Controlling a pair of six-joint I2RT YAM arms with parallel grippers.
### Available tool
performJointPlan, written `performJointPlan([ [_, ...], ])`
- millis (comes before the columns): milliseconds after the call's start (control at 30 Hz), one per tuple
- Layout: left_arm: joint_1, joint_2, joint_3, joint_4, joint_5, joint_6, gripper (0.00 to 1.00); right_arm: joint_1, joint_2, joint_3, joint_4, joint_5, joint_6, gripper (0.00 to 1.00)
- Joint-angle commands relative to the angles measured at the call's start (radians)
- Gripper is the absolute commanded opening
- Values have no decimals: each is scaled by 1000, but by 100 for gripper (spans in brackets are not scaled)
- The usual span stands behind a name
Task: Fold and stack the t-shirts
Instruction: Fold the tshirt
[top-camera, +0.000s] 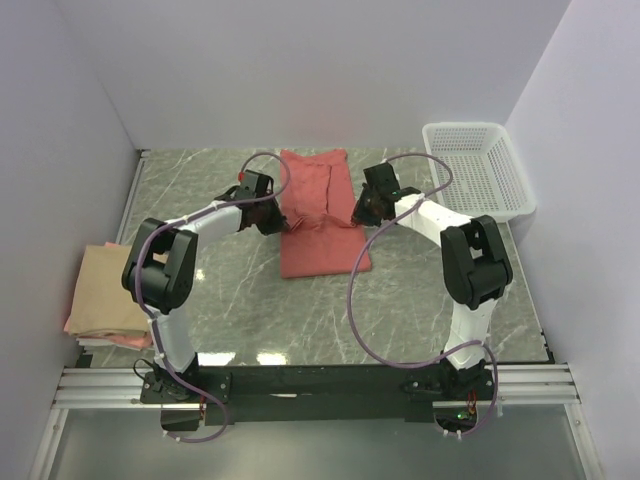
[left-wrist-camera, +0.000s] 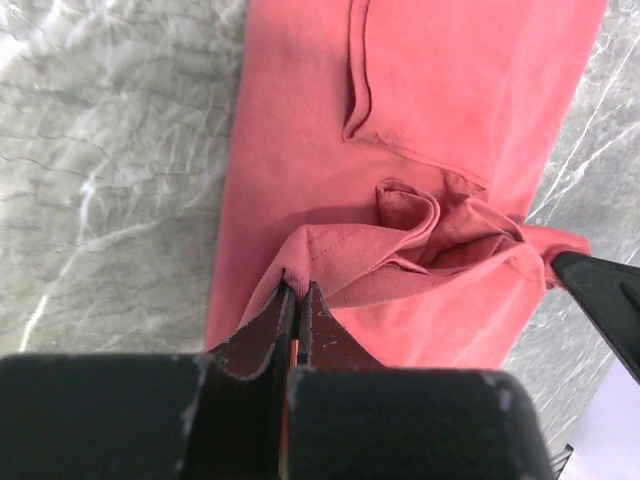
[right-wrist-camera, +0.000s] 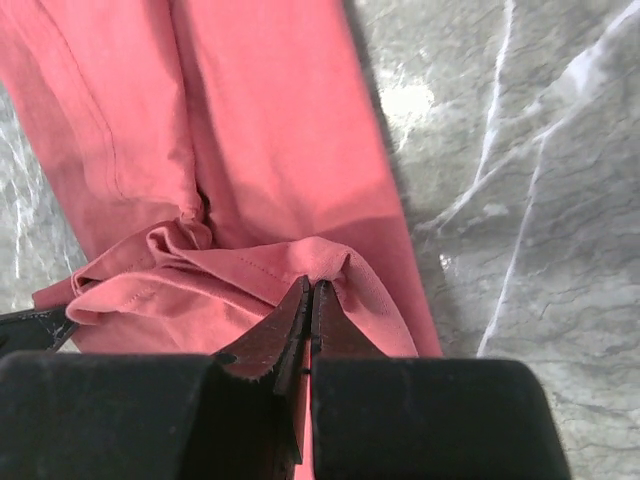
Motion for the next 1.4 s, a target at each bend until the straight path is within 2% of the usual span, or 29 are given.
performJointPlan([
  [0, 16, -9, 40, 25, 18, 31, 0, -22, -26, 13, 49, -18, 8, 0],
  [167, 30, 5, 42, 38, 38, 35, 1, -33, -5, 29, 50, -35, 1, 0],
  [233, 36, 11, 49, 47, 54, 46, 10, -34, 1, 36, 47, -41, 1, 5],
  [267, 38, 9, 51, 54, 60, 52, 15, -42, -3, 35, 47, -38, 7, 15],
  [300, 39, 6, 52, 58, 63, 55, 28, -43, -6, 32, 50, -37, 10, 23],
  [333, 48, -6, 54, 61, 61, 58, 35, -46, -14, 27, 53, -37, 15, 34],
  [367, 53, -17, 51, 73, 68, 68, 41, -51, -28, 20, 58, -40, 16, 51],
  [400, 61, -29, 45, 82, 74, 71, 52, -59, -35, 18, 55, -38, 15, 56],
  [467, 81, -81, 14, 100, 75, 72, 59, -65, -63, 12, 46, -20, 7, 65],
  [500, 85, -98, 6, 101, 66, 71, 61, -69, -74, 9, 43, -15, 4, 65],
  [567, 87, -152, -23, 108, 52, 72, 59, -69, -116, -20, 58, -9, 1, 63],
  [667, 65, -193, -61, 113, 51, 66, 48, -45, -156, -80, 112, -49, -1, 57],
  [733, 44, -189, -75, 128, 67, 54, 36, -2, -150, -68, 112, -73, -10, 53],
  [767, 36, -181, -73, 128, 72, 49, 23, 10, -131, -59, 112, -83, -24, 50],
  [900, 4, -91, -40, 145, 109, 32, 8, 70, -62, -10, 145, -145, -50, 48],
  [1033, -13, 2, 49, 156, 161, 35, 3, 89, 49, 67, 187, -283, -64, 43],
  [1233, 2, 133, 167, 171, 219, 33, 2, 70, 204, 182, 216, -354, -53, 40],
  [1367, 27, 216, 229, 151, 232, 26, 1, 15, 288, 214, 234, -394, 10, 38],
])
